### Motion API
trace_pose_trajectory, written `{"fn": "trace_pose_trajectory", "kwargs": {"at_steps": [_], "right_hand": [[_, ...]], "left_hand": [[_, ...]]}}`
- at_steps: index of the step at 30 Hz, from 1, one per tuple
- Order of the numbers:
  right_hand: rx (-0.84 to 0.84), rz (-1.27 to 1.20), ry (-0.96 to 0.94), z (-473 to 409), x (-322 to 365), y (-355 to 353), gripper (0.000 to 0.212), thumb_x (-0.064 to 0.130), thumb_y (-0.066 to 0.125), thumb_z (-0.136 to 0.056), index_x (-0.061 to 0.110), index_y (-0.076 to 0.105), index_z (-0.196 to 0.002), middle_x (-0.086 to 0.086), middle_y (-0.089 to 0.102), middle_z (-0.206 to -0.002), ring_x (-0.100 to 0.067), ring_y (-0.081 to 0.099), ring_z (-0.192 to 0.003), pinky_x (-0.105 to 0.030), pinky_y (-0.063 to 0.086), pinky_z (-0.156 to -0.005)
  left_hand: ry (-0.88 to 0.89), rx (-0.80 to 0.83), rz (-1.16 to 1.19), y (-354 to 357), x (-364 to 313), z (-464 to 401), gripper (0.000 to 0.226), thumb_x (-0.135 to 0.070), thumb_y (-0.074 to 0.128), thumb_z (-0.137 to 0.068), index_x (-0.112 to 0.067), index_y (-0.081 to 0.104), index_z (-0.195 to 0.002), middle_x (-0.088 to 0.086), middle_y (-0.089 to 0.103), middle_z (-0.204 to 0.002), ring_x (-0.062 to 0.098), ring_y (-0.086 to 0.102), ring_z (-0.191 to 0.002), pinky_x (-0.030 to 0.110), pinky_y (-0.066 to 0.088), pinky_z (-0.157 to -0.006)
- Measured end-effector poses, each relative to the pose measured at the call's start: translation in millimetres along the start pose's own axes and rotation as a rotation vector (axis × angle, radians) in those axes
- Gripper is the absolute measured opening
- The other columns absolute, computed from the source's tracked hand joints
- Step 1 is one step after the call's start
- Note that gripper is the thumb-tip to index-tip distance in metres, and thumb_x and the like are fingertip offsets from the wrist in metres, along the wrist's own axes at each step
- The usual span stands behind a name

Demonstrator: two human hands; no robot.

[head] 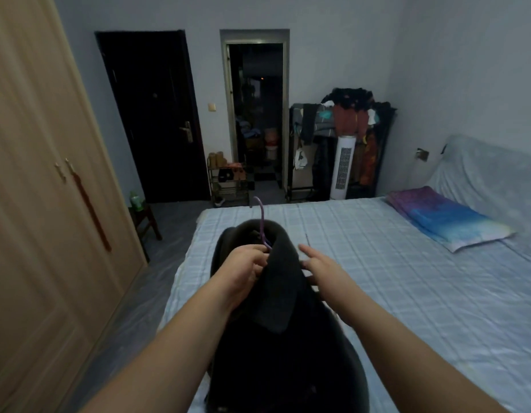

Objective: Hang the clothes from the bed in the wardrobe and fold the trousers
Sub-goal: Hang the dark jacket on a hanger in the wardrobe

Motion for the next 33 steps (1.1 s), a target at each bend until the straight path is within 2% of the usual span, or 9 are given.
{"fn": "trace_pose_trajectory", "kwargs": {"at_steps": [3,5,9,12,16,19,23,26,33], "right_hand": [[-0.006,0.339,-0.09,-2,-2,10,0.102,0.061,0.064,-0.073,0.04,0.009,-0.157,0.004,0.05,-0.146,-0.019,0.054,-0.129,-0.037,0.045,-0.107],[-0.026,0.347,-0.105,-5,-3,20,0.11,0.053,0.068,-0.066,0.044,0.003,-0.154,0.0,0.057,-0.139,-0.021,0.061,-0.12,-0.041,0.051,-0.098],[-0.228,0.467,-0.166,-8,-2,28,0.079,0.031,0.066,-0.082,0.047,0.02,-0.144,0.002,0.069,-0.104,-0.027,0.069,-0.097,-0.035,0.048,-0.072],[-0.3,0.593,-0.196,-15,1,15,0.046,0.032,0.058,-0.088,0.042,0.038,-0.129,0.002,0.07,-0.106,-0.029,0.067,-0.099,-0.037,0.046,-0.072],[-0.291,0.637,-0.249,-29,0,-21,0.05,0.036,0.062,-0.089,0.045,0.041,-0.133,0.005,0.071,-0.113,-0.027,0.066,-0.104,-0.033,0.044,-0.074],[-0.254,0.652,-0.32,-27,8,-49,0.054,0.034,0.067,-0.088,0.045,0.043,-0.135,0.006,0.07,-0.117,-0.027,0.066,-0.107,-0.035,0.048,-0.078],[-0.302,0.696,-0.43,-20,34,-85,0.058,0.027,0.071,-0.088,0.044,0.046,-0.138,0.007,0.067,-0.127,-0.023,0.063,-0.115,-0.039,0.05,-0.092],[-0.363,0.764,-0.512,-14,55,-111,0.058,0.025,0.07,-0.089,0.039,0.048,-0.14,0.006,0.068,-0.126,-0.021,0.063,-0.112,-0.032,0.049,-0.088],[-0.57,0.834,-0.639,8,88,-173,0.056,0.042,0.053,-0.09,0.039,0.041,-0.144,0.005,0.064,-0.134,-0.029,0.066,-0.113,-0.043,0.055,-0.087]], "left_hand": [[0.02,0.077,-0.012,6,6,3,0.052,0.008,0.042,-0.067,0.016,0.061,-0.115,0.04,0.062,-0.114,0.043,0.06,-0.096,0.038,0.051,-0.078],[0.042,0.099,-0.005,9,10,4,0.059,0.003,0.045,-0.058,0.015,0.063,-0.113,0.042,0.06,-0.117,0.042,0.062,-0.097,0.036,0.052,-0.076],[0.04,0.192,-0.006,9,7,3,0.065,0.002,0.044,-0.058,0.007,0.063,-0.12,0.034,0.063,-0.121,0.037,0.061,-0.105,0.039,0.046,-0.089],[-0.007,0.239,-0.176,-3,-10,-2,0.062,0.009,0.04,-0.074,-0.011,0.064,-0.128,0.014,0.07,-0.124,0.02,0.063,-0.119,0.038,0.043,-0.104],[0.161,-0.108,-0.555,-53,-47,-25,0.042,0.006,0.048,-0.09,-0.019,0.069,-0.116,-0.001,0.072,-0.114,0.016,0.064,-0.112,0.034,0.053,-0.095],[0.302,-0.205,-0.754,-75,-60,-39,0.045,0.003,0.052,-0.088,-0.024,0.06,-0.123,0.002,0.063,-0.127,0.016,0.058,-0.116,0.033,0.05,-0.099],[0.411,-0.095,-1.16,-70,-76,-57,0.087,-0.013,0.07,-0.089,-0.04,0.021,-0.155,-0.002,0.018,-0.165,0.023,0.01,-0.153,0.04,0.018,-0.12],[0.464,0.003,-1.264,-55,-101,-72,0.103,-0.021,0.078,-0.085,-0.045,0.008,-0.157,-0.005,0.003,-0.168,0.018,-0.008,-0.154,0.045,0.01,-0.123],[0.629,0.245,-1.223,3,-165,-82,0.078,-0.024,0.075,-0.086,-0.047,0.031,-0.147,-0.01,0.055,-0.136,0.012,0.052,-0.122,0.038,0.047,-0.102]]}}
Point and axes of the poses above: each hand's wrist, its own z-axis away from the middle knuckle, its own y-axis out of the palm, x = y × z, the point moved 3 cm from there along -z, towards the middle knuckle
